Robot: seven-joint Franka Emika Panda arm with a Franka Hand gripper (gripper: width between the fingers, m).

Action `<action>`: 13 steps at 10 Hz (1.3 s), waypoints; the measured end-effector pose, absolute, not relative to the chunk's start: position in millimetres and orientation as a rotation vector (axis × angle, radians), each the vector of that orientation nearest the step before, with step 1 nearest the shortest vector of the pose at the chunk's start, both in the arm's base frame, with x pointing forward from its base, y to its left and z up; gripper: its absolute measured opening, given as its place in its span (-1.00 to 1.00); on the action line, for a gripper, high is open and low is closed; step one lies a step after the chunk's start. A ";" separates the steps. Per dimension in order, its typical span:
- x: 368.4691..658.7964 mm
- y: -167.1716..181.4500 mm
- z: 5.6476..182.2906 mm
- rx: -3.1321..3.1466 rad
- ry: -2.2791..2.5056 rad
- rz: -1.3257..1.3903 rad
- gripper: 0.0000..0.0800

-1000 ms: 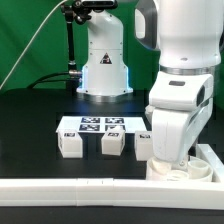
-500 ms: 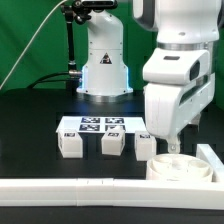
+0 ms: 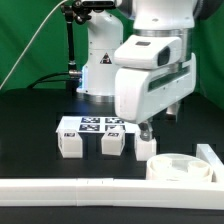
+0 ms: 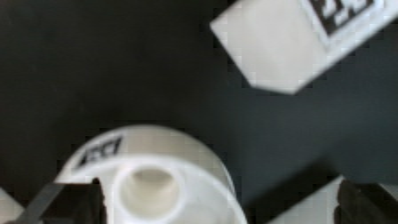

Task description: Assemble stool

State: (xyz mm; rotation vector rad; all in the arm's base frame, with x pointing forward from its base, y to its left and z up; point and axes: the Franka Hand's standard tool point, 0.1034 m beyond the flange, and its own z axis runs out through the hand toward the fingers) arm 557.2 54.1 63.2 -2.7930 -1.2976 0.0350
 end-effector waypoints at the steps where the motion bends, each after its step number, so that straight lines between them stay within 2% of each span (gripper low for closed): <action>1: 557.1 55.0 63.1 -2.798 -1.285 0.035 0.62; 4: 557.1 52.5 62.8 -2.867 -1.122 0.040 0.62; 5: 558.3 41.6 62.3 -2.914 -1.019 0.041 0.62; 8: 553.6 30.2 60.4 -3.075 -0.493 -0.113 0.62; 13: 550.4 35.2 58.2 -3.078 -0.020 -0.089 0.62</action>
Offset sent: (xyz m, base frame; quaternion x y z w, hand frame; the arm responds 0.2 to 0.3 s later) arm 0.0000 0.0000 0.0000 0.0000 0.0000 0.1938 0.9810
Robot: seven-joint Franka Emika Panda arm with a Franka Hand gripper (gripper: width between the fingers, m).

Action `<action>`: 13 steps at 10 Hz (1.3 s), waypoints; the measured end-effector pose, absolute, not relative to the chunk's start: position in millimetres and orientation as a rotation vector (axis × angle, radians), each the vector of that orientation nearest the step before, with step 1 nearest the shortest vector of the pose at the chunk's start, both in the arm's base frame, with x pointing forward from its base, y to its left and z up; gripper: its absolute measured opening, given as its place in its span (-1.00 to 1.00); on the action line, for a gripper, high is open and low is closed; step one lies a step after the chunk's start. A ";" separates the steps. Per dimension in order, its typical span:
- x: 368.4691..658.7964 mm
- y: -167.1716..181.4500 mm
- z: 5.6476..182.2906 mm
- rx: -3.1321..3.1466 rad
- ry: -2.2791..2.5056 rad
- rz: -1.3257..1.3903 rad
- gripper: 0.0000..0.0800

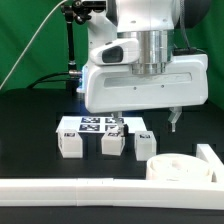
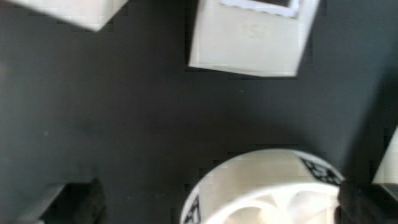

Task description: Assemble stool

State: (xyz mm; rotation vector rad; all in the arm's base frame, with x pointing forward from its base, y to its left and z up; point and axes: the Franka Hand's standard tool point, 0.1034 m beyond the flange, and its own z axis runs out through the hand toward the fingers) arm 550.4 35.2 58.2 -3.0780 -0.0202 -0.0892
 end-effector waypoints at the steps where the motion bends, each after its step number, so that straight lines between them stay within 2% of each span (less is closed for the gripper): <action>1: 549.0 31.1 57.3 -3.064 0.217 -0.073 0.62; 3: 543.5 35.5 54.9 -3.020 0.549 -0.022 0.62; 7: 540.8 35.5 54.6 -3.032 0.488 0.018 0.62; 13: 534.2 28.5 52.8 -2.985 0.285 0.600 0.62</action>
Offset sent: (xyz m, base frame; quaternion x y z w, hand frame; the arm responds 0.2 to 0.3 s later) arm 0.0000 0.0000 0.0000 0.0000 0.0000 0.0000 1.0000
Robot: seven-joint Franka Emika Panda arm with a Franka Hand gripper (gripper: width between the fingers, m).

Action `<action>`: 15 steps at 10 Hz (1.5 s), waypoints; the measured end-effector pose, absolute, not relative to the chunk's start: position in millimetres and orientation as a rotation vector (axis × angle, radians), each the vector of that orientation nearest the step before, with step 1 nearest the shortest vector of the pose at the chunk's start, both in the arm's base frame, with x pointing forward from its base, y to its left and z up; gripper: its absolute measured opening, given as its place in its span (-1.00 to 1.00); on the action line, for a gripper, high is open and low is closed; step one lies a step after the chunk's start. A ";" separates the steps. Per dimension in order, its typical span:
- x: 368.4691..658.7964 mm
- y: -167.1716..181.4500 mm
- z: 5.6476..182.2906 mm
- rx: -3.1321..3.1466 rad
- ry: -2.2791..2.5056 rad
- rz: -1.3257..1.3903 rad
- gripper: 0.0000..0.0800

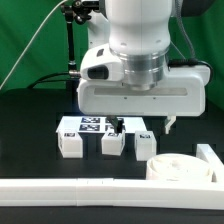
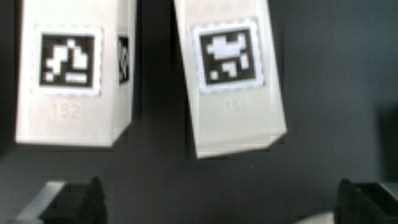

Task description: Assemble stool

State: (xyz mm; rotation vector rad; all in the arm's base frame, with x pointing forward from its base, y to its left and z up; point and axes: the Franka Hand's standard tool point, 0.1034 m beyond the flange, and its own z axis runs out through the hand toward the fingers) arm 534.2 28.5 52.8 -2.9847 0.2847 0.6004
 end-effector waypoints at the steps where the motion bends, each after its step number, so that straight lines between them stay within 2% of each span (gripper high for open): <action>1: 532.8 29.0 50.9 -2.969 0.281 0.671 0.62; 5: 522.9 32.0 42.9 -2.871 0.220 0.990 0.62; 10: 506.2 32.5 32.6 -2.605 0.142 1.547 0.62; 11: 506.6 33.6 29.5 -2.570 0.133 1.607 0.62; 15: 517.7 44.7 24.8 -2.612 0.107 1.552 0.62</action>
Offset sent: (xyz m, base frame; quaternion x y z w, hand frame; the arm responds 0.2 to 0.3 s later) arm 0.0018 0.0064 -0.0019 0.0192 -0.1457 -0.0518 0.9878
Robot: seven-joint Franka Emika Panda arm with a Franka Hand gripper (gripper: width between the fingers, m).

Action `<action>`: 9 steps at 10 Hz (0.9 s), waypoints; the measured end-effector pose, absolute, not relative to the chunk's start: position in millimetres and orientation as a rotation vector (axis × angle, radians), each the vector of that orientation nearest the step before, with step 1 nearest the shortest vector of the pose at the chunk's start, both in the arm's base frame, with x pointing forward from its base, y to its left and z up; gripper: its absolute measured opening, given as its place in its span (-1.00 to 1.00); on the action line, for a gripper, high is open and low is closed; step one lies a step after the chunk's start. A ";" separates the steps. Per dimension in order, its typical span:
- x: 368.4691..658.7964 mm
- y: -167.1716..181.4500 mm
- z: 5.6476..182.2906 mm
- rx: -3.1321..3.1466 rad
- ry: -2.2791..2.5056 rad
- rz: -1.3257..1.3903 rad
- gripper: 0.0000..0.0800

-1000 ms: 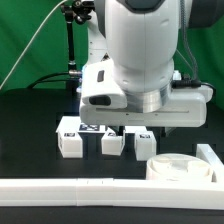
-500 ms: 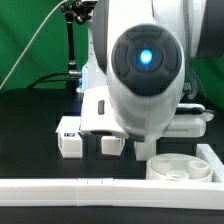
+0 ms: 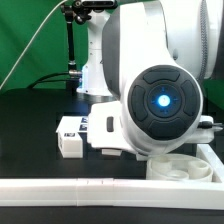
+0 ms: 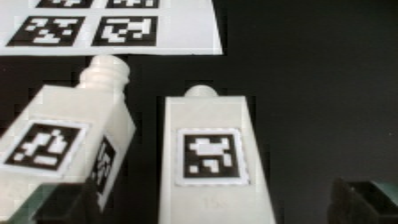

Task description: Assemble stool

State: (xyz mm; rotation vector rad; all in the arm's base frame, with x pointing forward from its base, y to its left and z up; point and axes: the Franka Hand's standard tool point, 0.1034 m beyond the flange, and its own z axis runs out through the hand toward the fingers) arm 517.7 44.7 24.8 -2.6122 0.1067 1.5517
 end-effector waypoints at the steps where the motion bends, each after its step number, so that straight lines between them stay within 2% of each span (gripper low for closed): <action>1: 518.2 44.4 20.3 -2.620 0.108 1.537 0.62; 5: 515.8 40.9 8.0 -2.632 0.111 1.507 0.62; 7: 513.8 40.6 7.5 -2.634 0.113 1.504 0.62; 8: 513.6 39.9 7.5 -2.632 0.114 1.505 0.36; 9: 513.5 39.1 7.4 -2.629 0.110 1.503 -0.03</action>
Offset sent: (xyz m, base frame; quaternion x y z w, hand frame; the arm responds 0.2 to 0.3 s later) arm -0.0060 -0.0110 -0.0130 0.0027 0.0151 -0.0035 0.9999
